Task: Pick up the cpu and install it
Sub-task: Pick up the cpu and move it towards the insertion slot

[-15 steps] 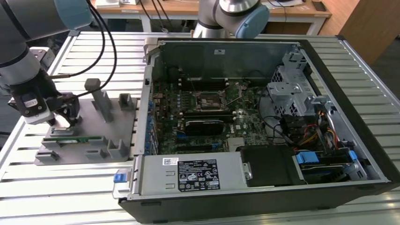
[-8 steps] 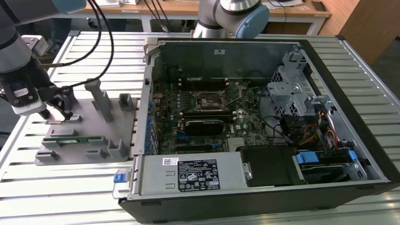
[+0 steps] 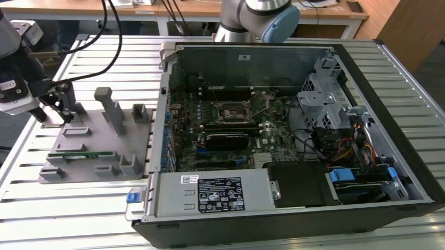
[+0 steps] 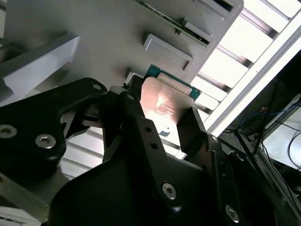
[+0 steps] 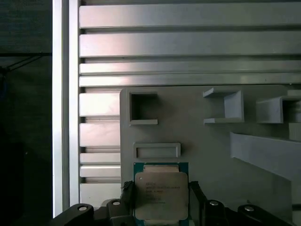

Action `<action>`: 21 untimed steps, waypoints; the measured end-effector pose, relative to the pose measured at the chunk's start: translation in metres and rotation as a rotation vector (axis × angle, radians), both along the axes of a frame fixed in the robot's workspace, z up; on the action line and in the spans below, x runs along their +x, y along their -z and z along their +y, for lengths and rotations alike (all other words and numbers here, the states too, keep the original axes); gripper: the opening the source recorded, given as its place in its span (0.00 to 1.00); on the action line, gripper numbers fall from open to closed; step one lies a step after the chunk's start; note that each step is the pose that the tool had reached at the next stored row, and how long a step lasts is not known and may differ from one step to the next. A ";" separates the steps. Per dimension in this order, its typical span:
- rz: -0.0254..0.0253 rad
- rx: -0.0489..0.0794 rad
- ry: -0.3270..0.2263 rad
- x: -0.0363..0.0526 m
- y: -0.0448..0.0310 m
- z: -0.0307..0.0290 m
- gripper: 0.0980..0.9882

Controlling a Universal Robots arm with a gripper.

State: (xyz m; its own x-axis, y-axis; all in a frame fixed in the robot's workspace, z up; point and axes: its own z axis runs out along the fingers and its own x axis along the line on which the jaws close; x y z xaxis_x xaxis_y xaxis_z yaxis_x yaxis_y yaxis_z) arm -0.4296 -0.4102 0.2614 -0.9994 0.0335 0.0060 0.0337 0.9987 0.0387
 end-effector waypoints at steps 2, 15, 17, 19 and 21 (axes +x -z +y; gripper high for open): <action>0.0000 0.000 0.000 0.0000 -0.0090 0.0000 0.50; 0.0000 0.000 0.000 0.0000 -0.0680 0.0000 0.50; -0.0001 0.000 0.000 0.0000 -0.0772 0.0000 0.50; 0.0000 0.000 0.000 0.0000 -0.0862 0.0000 0.50; 0.0001 0.000 0.000 0.0000 -0.0952 0.0000 0.50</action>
